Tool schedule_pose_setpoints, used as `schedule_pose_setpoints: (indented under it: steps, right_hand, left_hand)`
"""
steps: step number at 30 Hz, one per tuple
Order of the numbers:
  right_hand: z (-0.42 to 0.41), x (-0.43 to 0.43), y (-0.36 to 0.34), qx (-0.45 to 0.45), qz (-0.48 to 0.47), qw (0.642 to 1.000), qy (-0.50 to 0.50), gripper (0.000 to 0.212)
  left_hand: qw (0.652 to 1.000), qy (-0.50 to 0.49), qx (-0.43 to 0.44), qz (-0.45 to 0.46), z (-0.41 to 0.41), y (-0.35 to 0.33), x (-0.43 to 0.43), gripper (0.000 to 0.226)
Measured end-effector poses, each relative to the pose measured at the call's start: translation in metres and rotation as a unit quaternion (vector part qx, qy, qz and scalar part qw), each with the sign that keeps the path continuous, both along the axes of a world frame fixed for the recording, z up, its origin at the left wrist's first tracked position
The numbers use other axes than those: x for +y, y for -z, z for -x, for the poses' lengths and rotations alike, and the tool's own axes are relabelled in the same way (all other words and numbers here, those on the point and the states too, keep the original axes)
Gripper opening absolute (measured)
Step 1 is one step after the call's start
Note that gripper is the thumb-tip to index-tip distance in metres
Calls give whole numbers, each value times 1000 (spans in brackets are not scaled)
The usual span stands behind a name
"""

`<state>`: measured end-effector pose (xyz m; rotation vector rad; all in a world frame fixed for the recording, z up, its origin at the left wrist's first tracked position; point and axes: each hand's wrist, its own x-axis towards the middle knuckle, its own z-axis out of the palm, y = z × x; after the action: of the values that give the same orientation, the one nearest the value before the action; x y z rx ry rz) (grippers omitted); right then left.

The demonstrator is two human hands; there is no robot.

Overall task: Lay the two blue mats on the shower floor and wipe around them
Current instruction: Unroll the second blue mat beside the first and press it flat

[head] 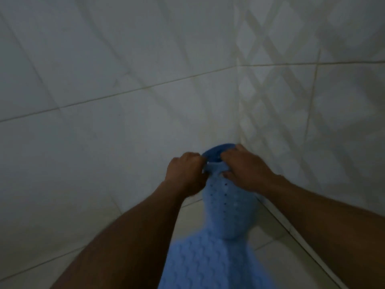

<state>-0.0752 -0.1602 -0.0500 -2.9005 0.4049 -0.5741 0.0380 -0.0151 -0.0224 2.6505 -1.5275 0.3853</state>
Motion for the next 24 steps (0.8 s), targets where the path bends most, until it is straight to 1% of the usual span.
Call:
schedule_pose_setpoints:
  steps: [2, 4, 6, 8, 11, 13, 15, 17, 21, 22, 24]
  right_hand:
    - [-7, 14, -28, 0, 4, 1000, -22, 36]
    - [-20, 31, -50, 20, 9, 999, -45, 41]
    - [-33, 54, -58, 47, -13, 996, -69, 41]
    - [-44, 80, -51, 82, -41, 991, -102, 41]
    - [-59, 117, -17, 131, -84, 977, -147, 40]
    - [-70, 140, 9, 136, -113, 972, -156, 44]
    - [-79, 160, 31, 105, -129, 974, -155, 50]
    - [-87, 174, 47, 66, -123, 977, -159, 50]
    - [-100, 172, 70, -6, -103, 986, -133, 50]
    - [-103, 169, 78, -16, -97, 988, -121, 49]
    - [-107, 165, 95, -42, -89, 991, -95, 46]
  left_hand:
    - [999, -24, 33, 23, -5, -29, 23, 36]
    - [994, -56, 86, 32, -15, -55, 49, 37]
    - [985, -89, 149, 15, -24, -70, 75, 28]
    - [972, -118, 203, -18, -31, -69, 101, 28]
    - [946, -159, 274, -64, -41, -46, 144, 31]
    - [932, -185, 305, -60, -49, -24, 170, 36]
    - [926, -203, 317, -26, -57, -4, 190, 36]
    - [925, -211, 316, 9, -65, 13, 200, 34]
    - [940, -209, 266, 38, -75, 38, 194, 43]
    - [944, -203, 256, 46, -76, 44, 189, 43]
    - [951, -183, 238, 68, -71, 56, 181, 36]
